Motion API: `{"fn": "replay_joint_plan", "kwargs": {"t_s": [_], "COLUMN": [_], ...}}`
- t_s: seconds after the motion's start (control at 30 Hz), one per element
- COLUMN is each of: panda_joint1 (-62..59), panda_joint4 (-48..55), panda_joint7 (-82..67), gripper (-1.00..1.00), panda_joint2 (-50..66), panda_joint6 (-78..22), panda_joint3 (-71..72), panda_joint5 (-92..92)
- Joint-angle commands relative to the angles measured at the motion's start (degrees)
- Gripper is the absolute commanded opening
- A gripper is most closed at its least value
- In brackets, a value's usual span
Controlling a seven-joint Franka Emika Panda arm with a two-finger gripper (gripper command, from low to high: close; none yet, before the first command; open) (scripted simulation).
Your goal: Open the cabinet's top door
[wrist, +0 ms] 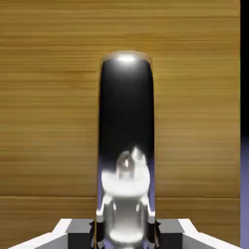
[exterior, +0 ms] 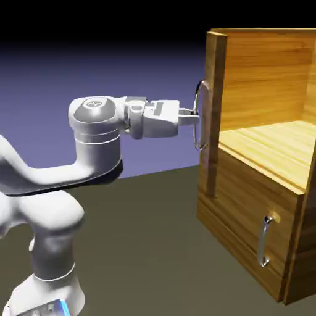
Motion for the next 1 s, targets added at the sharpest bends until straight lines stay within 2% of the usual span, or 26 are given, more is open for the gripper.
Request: {"fn": "replay_joint_plan", "kwargs": {"t_s": [0.0,0.5,0.73,0.97], "panda_joint1": [-0.6,-0.7,-0.3,-4.1], "panda_joint4": [-0.9,-5.3,-2.0,5.6], "panda_joint7": [-0.2,-1.8,-0.3,2.0], "gripper": [-1.00,-1.00,-1.00,-1.00], "panda_joint2": [-0.9,-6.4,-2.9,4.3], "panda_joint6": [-1.3,-20.1,-29.8,-40.7], "panda_joint3": [2.1,33.2,47.8,62.3], "panda_joint5": [2.1,32.4,45.5,58.0]}}
